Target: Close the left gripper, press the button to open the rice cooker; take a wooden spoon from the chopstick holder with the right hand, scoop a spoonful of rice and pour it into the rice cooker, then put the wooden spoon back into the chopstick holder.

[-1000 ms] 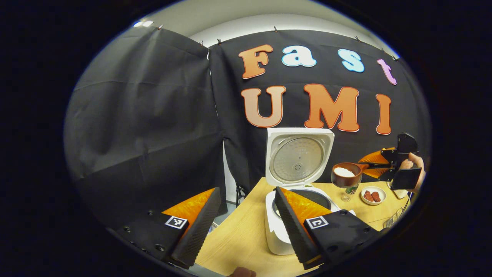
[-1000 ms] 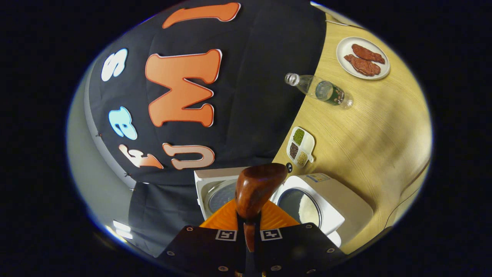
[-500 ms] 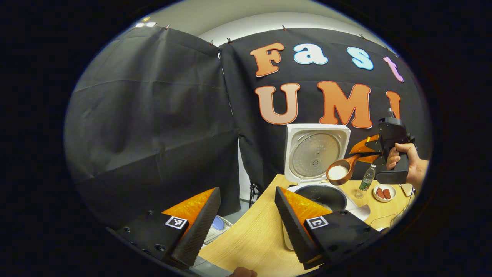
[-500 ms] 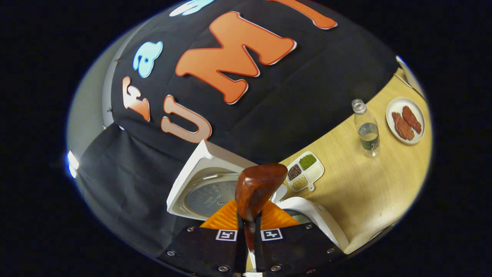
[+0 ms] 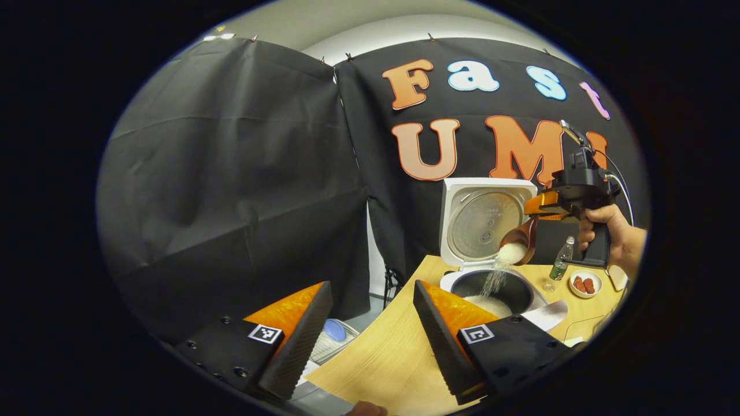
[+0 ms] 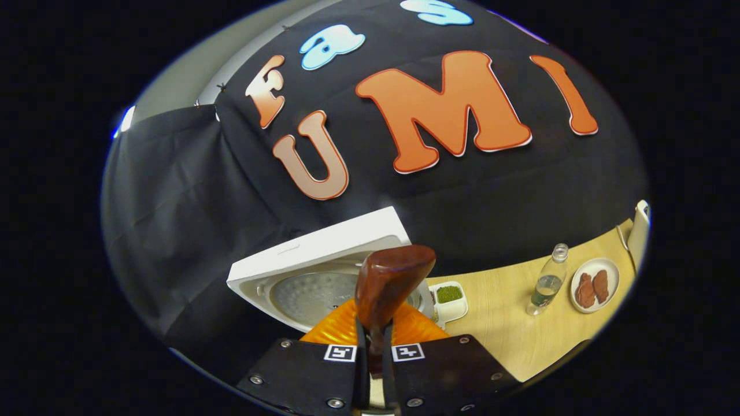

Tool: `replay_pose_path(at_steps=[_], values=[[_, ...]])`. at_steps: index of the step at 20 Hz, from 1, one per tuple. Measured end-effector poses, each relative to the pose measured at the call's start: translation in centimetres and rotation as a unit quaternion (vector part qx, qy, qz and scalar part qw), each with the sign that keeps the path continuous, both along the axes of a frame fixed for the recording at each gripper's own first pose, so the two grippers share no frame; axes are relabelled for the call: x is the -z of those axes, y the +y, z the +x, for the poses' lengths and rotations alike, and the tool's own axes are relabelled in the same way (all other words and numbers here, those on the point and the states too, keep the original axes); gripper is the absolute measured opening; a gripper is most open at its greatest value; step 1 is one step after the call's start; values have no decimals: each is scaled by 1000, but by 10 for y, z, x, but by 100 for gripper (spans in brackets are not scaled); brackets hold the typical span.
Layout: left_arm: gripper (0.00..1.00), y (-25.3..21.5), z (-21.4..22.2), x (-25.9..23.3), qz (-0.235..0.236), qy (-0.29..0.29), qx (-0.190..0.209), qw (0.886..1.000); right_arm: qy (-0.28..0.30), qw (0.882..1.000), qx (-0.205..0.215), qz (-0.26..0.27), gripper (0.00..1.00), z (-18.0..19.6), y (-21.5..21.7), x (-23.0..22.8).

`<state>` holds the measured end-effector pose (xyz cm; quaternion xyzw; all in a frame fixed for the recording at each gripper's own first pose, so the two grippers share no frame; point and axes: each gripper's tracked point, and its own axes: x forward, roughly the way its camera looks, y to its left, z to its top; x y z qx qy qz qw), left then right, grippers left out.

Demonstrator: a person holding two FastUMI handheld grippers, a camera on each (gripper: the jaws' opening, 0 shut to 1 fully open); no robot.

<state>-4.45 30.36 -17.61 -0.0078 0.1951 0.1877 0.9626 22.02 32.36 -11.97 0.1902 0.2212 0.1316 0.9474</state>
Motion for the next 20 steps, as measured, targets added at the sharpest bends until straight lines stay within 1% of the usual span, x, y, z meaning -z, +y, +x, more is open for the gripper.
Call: replay_pose_path(at_steps=[4, 8, 9, 12, 13, 17, 19, 20], values=[[96, 1, -2, 1, 2, 2, 3, 1000, -31, 999, -13, -35, 8, -1, 1, -11], [95, 2, -1, 2, 0, 1, 4, 1000, -81, 993, -49, -75, 8, -5, 12, -29], [96, 2, -1, 2, 0, 1, 4, 1000, -98, 990, -53, -87, 8, -6, 13, -36], [96, 2, 1, 3, 0, 0, 7, 1000, -150, 978, -85, -117, 8, -11, 25, -53], [96, 1, 0, 3, -1, 0, 8, 1000, -162, 975, -88, -124, 8, -13, 27, -59], [96, 2, -1, 4, -4, 1, 9, 1000, -195, 964, -110, -144, 8, -22, 33, -75], [95, 2, 0, 4, -5, 1, 9, 1000, -216, 956, -121, -160, 8, -26, 32, -82], [95, 1, 0, 4, -5, 1, 9, 1000, -231, 950, -128, -169, 8, -28, 33, -87]])
